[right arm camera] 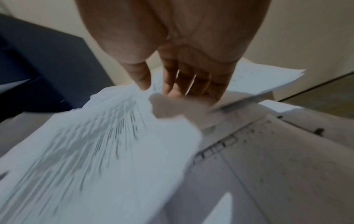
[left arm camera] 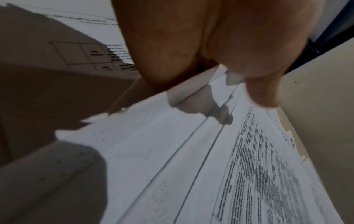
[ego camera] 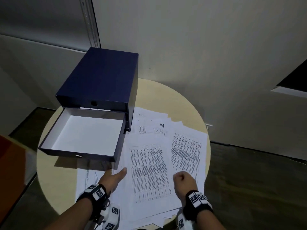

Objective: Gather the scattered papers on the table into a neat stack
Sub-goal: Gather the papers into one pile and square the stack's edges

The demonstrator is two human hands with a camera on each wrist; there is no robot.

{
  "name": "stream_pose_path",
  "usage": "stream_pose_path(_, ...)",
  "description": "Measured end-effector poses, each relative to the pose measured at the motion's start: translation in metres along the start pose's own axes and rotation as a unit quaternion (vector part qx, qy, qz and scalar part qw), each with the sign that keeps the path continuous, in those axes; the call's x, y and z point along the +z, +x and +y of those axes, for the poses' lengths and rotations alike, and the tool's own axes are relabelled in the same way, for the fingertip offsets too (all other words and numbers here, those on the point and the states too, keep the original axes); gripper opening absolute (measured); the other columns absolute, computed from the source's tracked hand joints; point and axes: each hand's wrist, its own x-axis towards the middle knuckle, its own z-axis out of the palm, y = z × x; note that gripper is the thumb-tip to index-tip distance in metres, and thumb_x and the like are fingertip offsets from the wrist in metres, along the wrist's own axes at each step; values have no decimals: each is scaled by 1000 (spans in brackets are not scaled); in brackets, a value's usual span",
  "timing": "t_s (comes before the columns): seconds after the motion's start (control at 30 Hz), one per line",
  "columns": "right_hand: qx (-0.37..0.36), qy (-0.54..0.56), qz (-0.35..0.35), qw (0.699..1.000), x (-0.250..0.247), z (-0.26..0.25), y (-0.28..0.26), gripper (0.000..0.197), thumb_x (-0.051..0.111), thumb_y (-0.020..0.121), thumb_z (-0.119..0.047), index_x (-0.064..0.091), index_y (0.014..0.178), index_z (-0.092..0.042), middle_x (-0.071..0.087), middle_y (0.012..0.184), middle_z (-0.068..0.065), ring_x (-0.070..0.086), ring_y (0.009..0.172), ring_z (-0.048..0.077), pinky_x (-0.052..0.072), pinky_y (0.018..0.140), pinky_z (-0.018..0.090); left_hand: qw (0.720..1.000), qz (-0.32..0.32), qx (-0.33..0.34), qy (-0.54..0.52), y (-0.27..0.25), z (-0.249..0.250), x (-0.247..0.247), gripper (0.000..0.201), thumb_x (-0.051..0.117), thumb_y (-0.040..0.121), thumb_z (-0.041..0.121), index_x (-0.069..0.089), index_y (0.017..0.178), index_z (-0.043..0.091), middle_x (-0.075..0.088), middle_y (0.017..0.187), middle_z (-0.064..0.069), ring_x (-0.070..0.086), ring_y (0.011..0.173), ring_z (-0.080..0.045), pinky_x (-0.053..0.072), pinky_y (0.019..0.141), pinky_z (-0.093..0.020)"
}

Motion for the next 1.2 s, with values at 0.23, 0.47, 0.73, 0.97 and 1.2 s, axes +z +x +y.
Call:
stream_pose_path(0.23,147,1,115,982,-36,24,35,79,68,84,-37,34,148,-5,38,149,21,41,134,41,42,106,45,990,55,22,130,7,1,8,100,87,60,54,45,138,6,61,129,-9,59,115,-28,48,96,-37)
stream_pose_path(0.47,164,121,165,965,-38,21,34,50,73,83,-9,52,128,-3,63,120,23,60,90,33,48,75,31,981,118,22,149,4,4,17,78,81,75,37,46,136,1,58,133,-16,56,118,-35,48,95,-37)
stream_pose_path(0.73,142,199,222,944,-64,48,21,14,63,93,-18,68,103,-10,68,92,14,66,81,35,58,81,45,989,116,0,92,3,7,23,86,77,72,47,45,138,1,58,132,-17,59,113,-37,51,89,-41)
stream_pose_path(0.97,111,285,251,919,-104,72,18,22,65,91,-27,66,110,-17,71,101,6,67,91,33,54,90,51,978,112,45,170,-1,12,34,49,80,77,28,65,117,3,71,111,-14,60,84,-26,50,76,-29)
stream_pose_path(1.2,37,439,198,876,-123,49,1,22,66,92,-13,66,114,-11,72,102,11,69,82,25,56,83,43,976,119,54,173,-10,13,33,41,68,85,25,63,121,6,69,112,-14,63,92,-30,51,84,-32)
